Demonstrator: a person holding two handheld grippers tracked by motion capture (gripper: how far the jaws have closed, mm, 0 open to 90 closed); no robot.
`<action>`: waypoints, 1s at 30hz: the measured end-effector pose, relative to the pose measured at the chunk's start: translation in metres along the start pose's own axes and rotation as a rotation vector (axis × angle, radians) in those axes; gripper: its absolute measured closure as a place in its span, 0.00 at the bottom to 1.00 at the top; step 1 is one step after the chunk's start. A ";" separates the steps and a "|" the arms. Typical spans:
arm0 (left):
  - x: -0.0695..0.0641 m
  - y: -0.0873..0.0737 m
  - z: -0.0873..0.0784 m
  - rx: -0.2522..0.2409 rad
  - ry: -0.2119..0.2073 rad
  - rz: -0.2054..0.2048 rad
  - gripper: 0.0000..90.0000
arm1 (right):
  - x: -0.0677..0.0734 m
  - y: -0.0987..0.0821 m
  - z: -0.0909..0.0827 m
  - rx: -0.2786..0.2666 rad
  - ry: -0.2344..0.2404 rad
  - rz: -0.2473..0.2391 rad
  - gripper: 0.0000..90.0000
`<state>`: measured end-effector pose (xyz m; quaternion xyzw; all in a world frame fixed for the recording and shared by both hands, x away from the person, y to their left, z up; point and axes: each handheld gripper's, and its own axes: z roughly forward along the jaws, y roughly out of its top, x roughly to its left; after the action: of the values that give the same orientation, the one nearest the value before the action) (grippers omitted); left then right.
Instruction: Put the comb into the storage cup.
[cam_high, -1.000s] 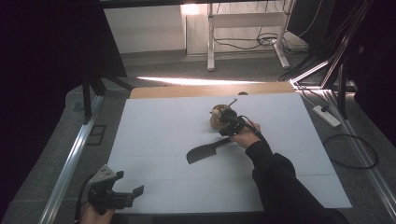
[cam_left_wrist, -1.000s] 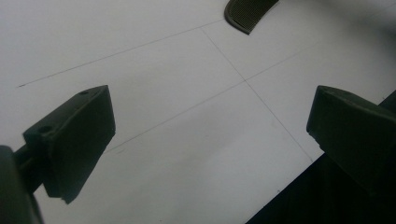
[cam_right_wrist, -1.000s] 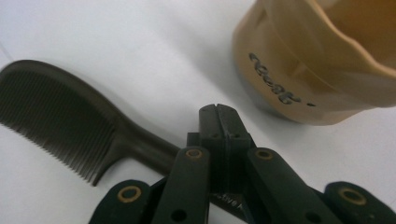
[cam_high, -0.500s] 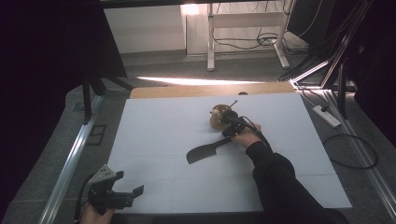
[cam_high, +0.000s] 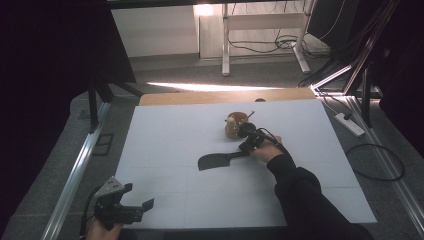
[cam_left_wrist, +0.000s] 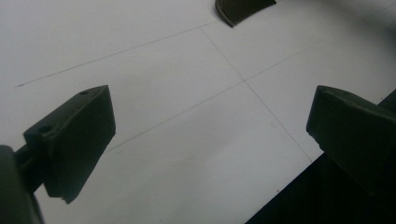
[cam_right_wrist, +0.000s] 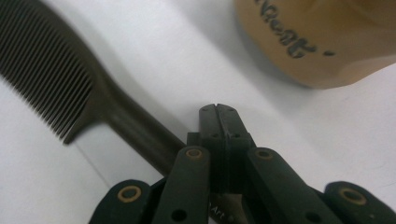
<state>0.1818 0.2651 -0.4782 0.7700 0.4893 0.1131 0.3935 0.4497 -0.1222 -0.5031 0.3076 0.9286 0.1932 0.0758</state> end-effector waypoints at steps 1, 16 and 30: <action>0.000 0.000 0.000 0.000 0.000 0.000 0.02 | 0.001 -0.001 0.000 0.001 0.001 -0.003 1.00; 0.000 0.000 0.000 0.000 0.002 0.001 0.03 | 0.013 -0.017 -0.008 0.005 0.042 -0.031 1.00; -0.001 0.000 0.000 0.001 0.001 0.003 0.03 | 0.020 -0.027 -0.012 0.008 0.057 -0.038 1.00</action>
<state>0.1819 0.2644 -0.4781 0.7709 0.4885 0.1139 0.3927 0.4160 -0.1335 -0.5030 0.2845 0.9368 0.1968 0.0516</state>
